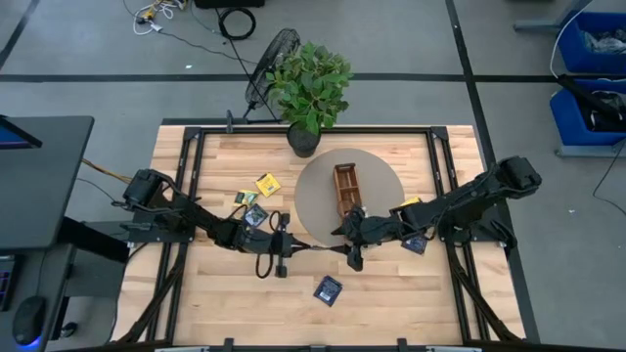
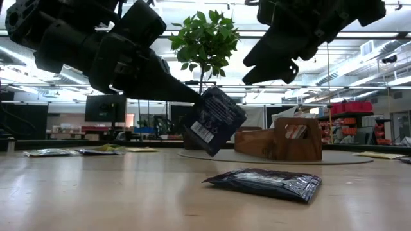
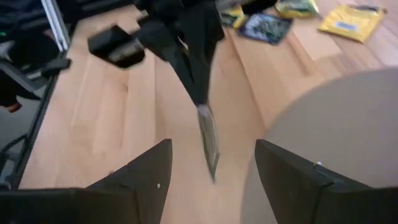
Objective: Pick & Place Tea
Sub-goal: Put the purple tea bag into the middle section of the wooden organizer
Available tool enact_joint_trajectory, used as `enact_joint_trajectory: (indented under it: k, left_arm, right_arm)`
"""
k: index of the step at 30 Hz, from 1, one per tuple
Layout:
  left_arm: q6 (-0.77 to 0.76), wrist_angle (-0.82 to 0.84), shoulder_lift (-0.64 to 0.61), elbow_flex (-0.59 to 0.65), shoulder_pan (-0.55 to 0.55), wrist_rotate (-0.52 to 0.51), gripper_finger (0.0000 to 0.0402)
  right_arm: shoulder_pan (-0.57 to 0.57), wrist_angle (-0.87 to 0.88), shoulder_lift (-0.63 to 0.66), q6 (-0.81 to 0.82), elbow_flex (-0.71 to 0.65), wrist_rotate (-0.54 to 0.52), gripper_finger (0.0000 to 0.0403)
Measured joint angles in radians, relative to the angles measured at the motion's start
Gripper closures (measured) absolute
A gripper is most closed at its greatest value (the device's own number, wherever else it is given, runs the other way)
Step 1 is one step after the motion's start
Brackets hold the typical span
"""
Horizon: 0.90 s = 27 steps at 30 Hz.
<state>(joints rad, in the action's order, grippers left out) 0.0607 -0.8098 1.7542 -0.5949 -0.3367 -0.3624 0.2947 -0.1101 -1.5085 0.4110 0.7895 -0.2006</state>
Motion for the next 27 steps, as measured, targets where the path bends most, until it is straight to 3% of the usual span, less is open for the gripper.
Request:
enact_joint_trajectory:
  k: [9,18,22,27]
  left_arm:
    - [-0.023,0.039,0.000,0.000,0.000,0.001,0.0401]
    - [-0.030,0.053,0.000,0.000,0.000,0.001,0.0401]
    - [-0.031,0.052,0.000,0.000,0.000,0.001,0.0401]
    - [-0.031,0.037,0.000,0.001,0.000,0.001,0.0401]
  right_arm:
    - [0.002,-0.032,-0.182,-0.054,0.075,-0.027,0.0180]
    - [0.002,0.130,-0.259,-0.061,0.213,-0.053,0.0218]
    - [0.001,0.132,-0.258,-0.053,0.217,-0.046,0.0263]
    - [-0.010,0.174,-0.258,-0.010,0.217,-0.009,0.0360]
